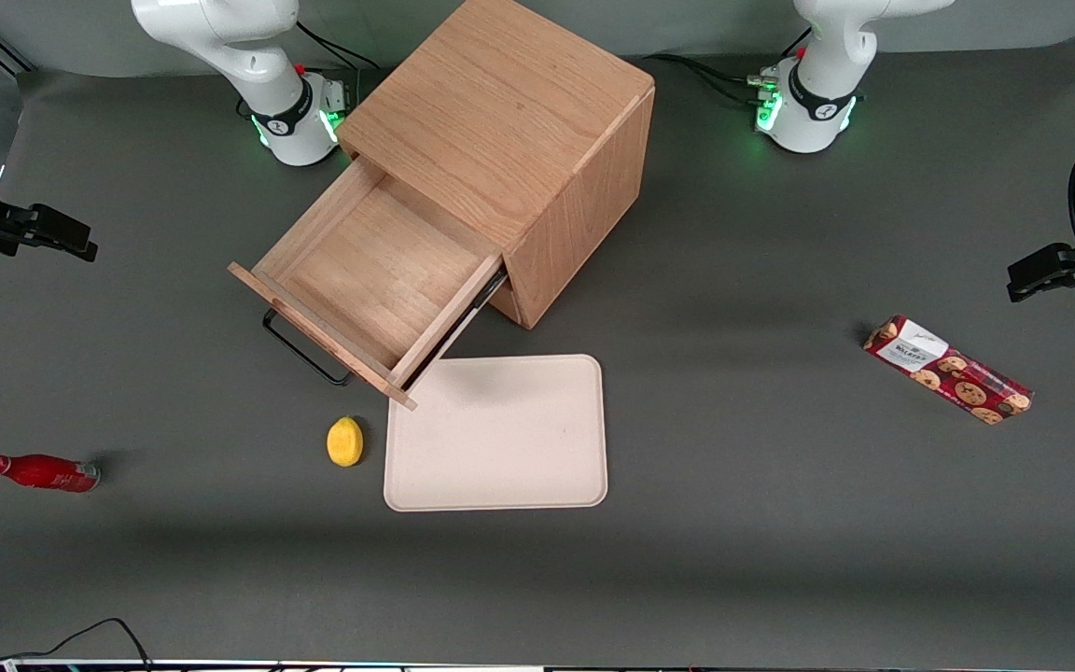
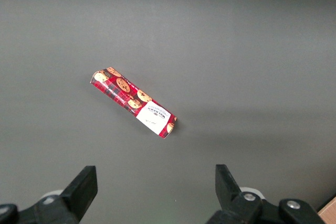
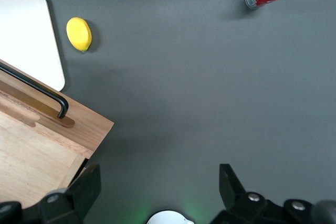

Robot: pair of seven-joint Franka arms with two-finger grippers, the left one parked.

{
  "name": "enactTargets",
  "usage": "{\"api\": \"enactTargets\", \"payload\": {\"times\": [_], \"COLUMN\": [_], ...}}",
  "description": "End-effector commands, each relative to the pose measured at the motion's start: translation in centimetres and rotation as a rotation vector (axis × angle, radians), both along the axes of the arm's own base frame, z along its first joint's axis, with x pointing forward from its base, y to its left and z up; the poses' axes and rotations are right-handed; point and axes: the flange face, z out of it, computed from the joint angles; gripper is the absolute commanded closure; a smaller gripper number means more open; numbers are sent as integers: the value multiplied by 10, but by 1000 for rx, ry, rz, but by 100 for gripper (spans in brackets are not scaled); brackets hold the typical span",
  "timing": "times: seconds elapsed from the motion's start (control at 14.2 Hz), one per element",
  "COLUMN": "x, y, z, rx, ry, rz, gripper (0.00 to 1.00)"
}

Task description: Open upper drawer

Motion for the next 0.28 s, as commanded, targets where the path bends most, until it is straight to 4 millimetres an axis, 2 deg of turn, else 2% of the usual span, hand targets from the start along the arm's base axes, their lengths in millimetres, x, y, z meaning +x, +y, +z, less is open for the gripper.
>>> {"api": "enactTargets", "payload": {"times": [0.0, 0.21], "x": [12, 16], "y": [0, -1], "z": [5, 6], "rx": [9, 9], "ry": [-7, -11], "rz": [-4, -7], "gripper": [0, 0]}}
